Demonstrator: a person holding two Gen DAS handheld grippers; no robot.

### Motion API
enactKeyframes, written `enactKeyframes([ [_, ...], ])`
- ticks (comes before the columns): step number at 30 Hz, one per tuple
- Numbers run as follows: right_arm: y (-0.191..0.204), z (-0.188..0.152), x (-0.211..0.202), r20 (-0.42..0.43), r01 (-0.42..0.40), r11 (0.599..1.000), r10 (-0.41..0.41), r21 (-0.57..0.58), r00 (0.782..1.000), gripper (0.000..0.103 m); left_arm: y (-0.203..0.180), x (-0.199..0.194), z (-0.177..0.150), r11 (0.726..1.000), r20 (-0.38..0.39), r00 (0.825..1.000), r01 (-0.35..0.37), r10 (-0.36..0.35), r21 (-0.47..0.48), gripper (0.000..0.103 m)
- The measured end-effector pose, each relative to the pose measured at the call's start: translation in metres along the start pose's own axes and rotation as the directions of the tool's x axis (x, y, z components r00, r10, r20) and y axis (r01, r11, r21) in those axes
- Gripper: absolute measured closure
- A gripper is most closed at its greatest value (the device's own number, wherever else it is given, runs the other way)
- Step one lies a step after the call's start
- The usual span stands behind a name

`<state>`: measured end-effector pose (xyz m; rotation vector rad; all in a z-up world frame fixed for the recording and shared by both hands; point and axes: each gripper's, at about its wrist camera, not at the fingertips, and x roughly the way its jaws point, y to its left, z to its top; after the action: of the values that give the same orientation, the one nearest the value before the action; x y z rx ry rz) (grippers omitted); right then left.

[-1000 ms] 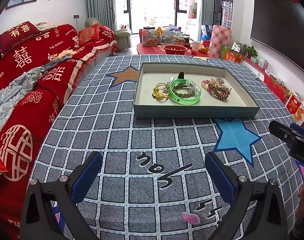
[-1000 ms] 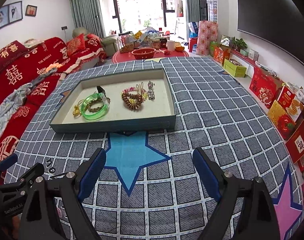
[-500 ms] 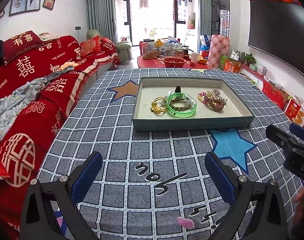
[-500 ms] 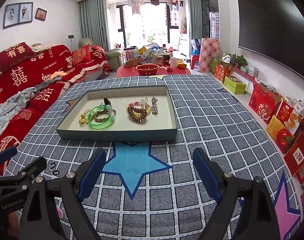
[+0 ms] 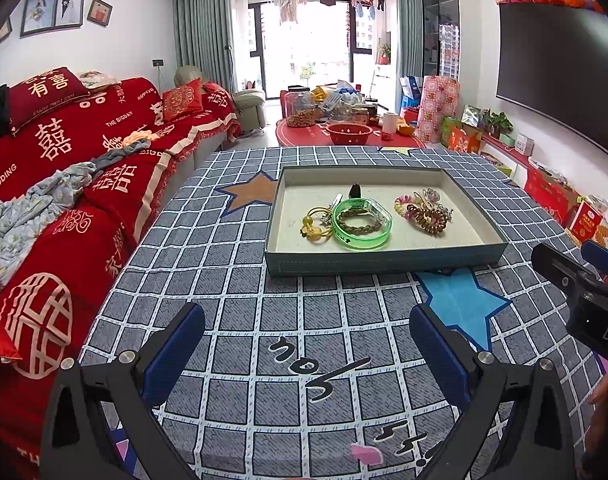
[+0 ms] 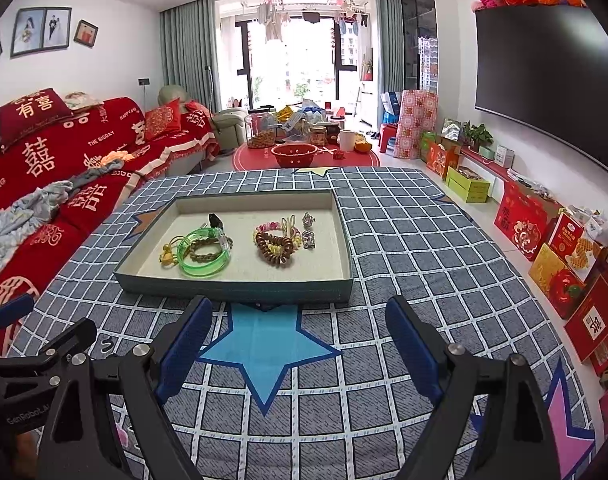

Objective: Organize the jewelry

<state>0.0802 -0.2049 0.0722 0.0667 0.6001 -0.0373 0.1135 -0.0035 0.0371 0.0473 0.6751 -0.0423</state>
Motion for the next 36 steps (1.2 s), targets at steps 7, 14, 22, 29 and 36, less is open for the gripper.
enactKeyframes([
  [7,0.0004,0.0000,-0.0001,-0.001,0.000,1.000,0.000,0.001,1.000,0.013,0.0005,0.0001,0.0009,1.000,-0.001,1.000,-0.001,0.001,-0.002,0.000],
  [14,0.0010,0.0004,-0.0005,-0.001,-0.001,1.000,0.001,0.000,1.000,0.013,0.0003,-0.0001,0.0005,1.000,-0.002,1.000,-0.002,0.002,-0.001,0.000],
  [22,0.0008,-0.0002,-0.0004,-0.001,0.000,1.000,0.000,0.002,1.000,0.013,0.0015,0.0008,-0.0002,1.000,-0.006,1.000,-0.005,0.005,-0.004,0.000],
  [29,0.0014,0.0005,-0.0004,-0.004,-0.002,1.000,0.002,0.002,1.000,0.013,0.0030,0.0014,-0.0013,1.000,-0.007,1.000,-0.006,0.006,-0.004,0.000],
  [36,0.0024,0.0011,0.0001,-0.005,-0.001,1.000,0.001,0.003,1.000,0.013,0.0031,0.0014,-0.0009,1.000,-0.009,1.000,-0.006,0.006,-0.003,0.000],
])
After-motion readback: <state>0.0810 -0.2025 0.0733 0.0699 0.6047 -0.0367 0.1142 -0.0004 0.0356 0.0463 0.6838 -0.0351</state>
